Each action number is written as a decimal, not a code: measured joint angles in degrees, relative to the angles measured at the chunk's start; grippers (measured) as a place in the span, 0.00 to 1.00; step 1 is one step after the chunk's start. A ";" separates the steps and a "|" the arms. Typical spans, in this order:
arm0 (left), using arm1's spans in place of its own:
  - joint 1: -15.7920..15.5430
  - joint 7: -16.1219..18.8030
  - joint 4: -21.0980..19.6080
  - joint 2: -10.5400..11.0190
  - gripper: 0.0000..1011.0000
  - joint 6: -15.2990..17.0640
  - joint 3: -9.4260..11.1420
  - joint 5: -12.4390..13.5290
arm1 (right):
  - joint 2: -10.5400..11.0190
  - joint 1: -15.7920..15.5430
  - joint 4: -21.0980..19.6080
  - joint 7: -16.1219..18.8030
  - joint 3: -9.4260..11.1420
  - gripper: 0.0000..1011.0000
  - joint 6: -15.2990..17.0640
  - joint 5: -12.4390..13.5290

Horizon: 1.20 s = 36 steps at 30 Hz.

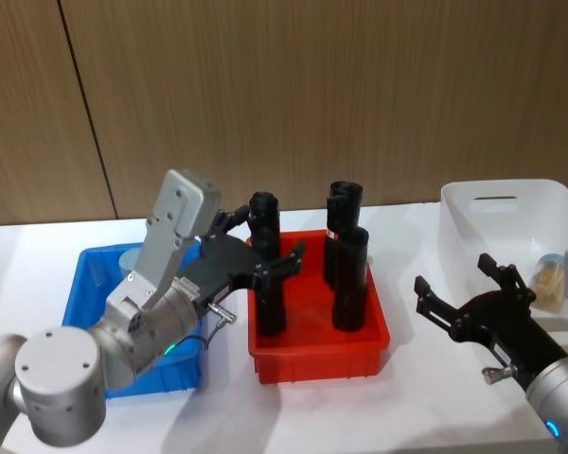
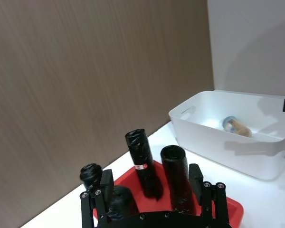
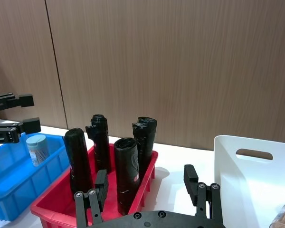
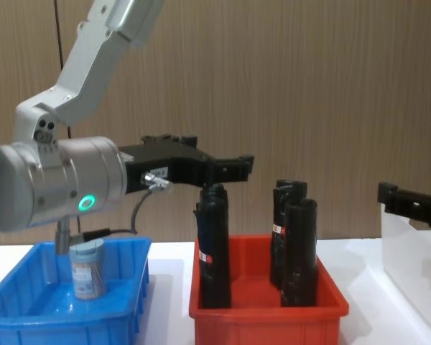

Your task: Pick the cotton swabs from the blue box and place them into the white box.

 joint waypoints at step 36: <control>10.03 17.66 -7.98 3.07 0.99 -5.67 2.05 3.18 | -0.02 0.05 0.05 0.20 0.03 0.99 0.04 -0.04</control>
